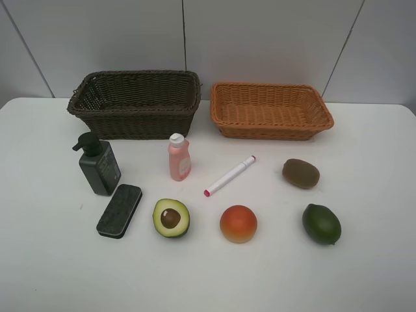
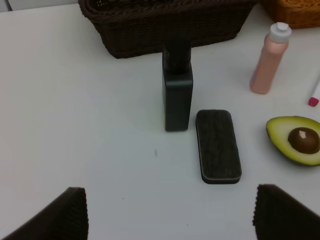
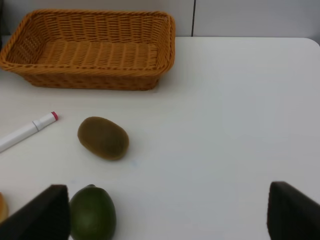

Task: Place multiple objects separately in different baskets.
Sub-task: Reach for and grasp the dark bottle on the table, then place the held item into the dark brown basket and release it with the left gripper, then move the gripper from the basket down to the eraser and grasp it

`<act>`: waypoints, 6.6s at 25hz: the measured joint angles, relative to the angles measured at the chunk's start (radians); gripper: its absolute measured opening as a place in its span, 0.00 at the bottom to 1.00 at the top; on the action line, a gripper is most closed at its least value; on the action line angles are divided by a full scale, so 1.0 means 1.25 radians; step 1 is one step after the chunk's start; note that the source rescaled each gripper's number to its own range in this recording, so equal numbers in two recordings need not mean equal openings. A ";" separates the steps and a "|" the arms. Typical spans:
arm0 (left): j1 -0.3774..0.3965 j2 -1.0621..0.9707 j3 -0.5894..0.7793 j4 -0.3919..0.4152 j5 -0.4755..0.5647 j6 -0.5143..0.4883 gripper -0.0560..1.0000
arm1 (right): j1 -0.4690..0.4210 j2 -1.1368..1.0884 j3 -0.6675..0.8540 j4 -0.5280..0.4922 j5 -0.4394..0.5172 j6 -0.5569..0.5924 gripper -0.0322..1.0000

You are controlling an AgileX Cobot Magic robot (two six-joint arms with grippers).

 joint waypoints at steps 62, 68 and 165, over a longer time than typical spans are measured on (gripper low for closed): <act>-0.152 1.414 -0.618 0.015 -0.030 -0.035 0.93 | 0.000 0.000 0.000 0.000 0.000 0.000 1.00; -0.157 1.450 -0.620 0.052 -0.048 -0.050 0.93 | 0.000 0.000 0.000 0.000 0.000 0.000 1.00; -0.159 1.123 -0.527 0.025 0.104 -0.161 0.99 | 0.000 0.000 0.000 0.000 0.000 0.000 1.00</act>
